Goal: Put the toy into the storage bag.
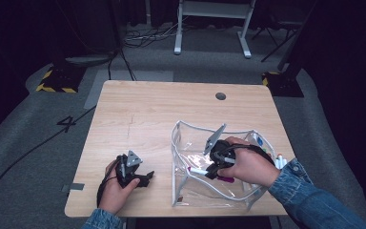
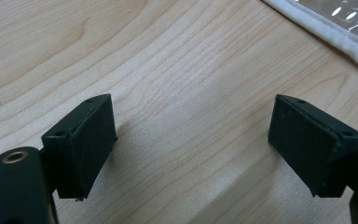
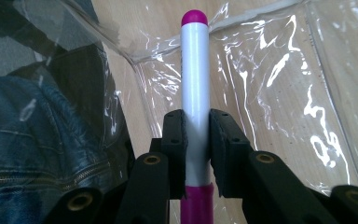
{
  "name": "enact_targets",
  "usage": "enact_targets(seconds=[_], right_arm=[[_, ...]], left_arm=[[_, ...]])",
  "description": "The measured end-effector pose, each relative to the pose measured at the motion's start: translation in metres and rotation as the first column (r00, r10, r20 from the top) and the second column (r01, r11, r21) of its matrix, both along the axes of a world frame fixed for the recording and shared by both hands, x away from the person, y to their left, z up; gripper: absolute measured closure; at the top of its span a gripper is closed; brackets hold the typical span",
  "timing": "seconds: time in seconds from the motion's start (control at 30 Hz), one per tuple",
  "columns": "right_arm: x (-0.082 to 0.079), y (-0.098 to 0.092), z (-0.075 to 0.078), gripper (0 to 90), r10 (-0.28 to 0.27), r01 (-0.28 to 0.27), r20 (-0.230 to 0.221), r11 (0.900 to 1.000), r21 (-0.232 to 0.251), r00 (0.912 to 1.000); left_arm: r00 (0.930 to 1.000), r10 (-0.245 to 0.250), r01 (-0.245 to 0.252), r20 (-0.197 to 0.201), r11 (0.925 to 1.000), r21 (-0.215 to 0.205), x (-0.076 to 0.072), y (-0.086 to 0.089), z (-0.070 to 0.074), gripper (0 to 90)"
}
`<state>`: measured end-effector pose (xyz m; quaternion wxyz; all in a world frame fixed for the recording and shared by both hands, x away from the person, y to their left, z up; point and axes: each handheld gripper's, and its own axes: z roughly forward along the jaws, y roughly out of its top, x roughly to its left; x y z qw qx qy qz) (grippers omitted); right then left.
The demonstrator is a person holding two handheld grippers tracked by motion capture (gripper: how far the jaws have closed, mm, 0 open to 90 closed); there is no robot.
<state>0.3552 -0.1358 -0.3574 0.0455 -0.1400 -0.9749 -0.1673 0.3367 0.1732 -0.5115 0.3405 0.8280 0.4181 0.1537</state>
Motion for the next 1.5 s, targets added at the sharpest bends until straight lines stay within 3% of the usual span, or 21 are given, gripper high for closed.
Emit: enact_targets(seconds=[0.4, 0.53, 0.87, 1.13, 1.3, 1.5], right_arm=[[-0.004, 0.013, -0.025, 76.8, 0.060, -0.064, -0.049, 0.994, -0.094, 0.9970], [-0.005, 0.015, -0.032, 76.8, 0.110, -0.115, -0.050, 0.987, -0.115, 0.9927], [-0.009, 0.014, -0.041, 76.7, 0.115, -0.130, -0.087, 0.973, -0.192, 0.9895], [-0.011, 0.013, -0.046, 76.5, 0.114, -0.138, -0.130, 0.971, -0.193, 0.9849], [-0.011, 0.010, -0.044, 69.1, 0.067, -0.091, -0.145, 0.982, -0.165, 0.9871], [-0.008, 0.006, -0.028, 64.7, 0.036, -0.045, -0.087, 0.994, -0.100, 0.9956]], left_arm=[[1.0000, -0.003, 0.003, 0.006, 1.0000, -0.001, 0.001, 0.000, 0.000, 15.1], [1.0000, -0.004, 0.004, 0.006, 1.0000, 0.000, 0.001, 0.000, 0.000, 15.1], [1.0000, -0.005, 0.005, 0.008, 1.0000, 0.003, 0.001, 0.000, 0.000, 15.1], [1.0000, -0.005, 0.005, 0.008, 1.0000, 0.003, 0.001, 0.000, 0.000, 15.1], [1.0000, -0.005, 0.005, 0.008, 1.0000, 0.003, 0.001, 0.000, 0.000, 15.1], [1.0000, -0.005, 0.005, 0.007, 1.0000, 0.003, 0.001, 0.000, 0.000, 15.1]])
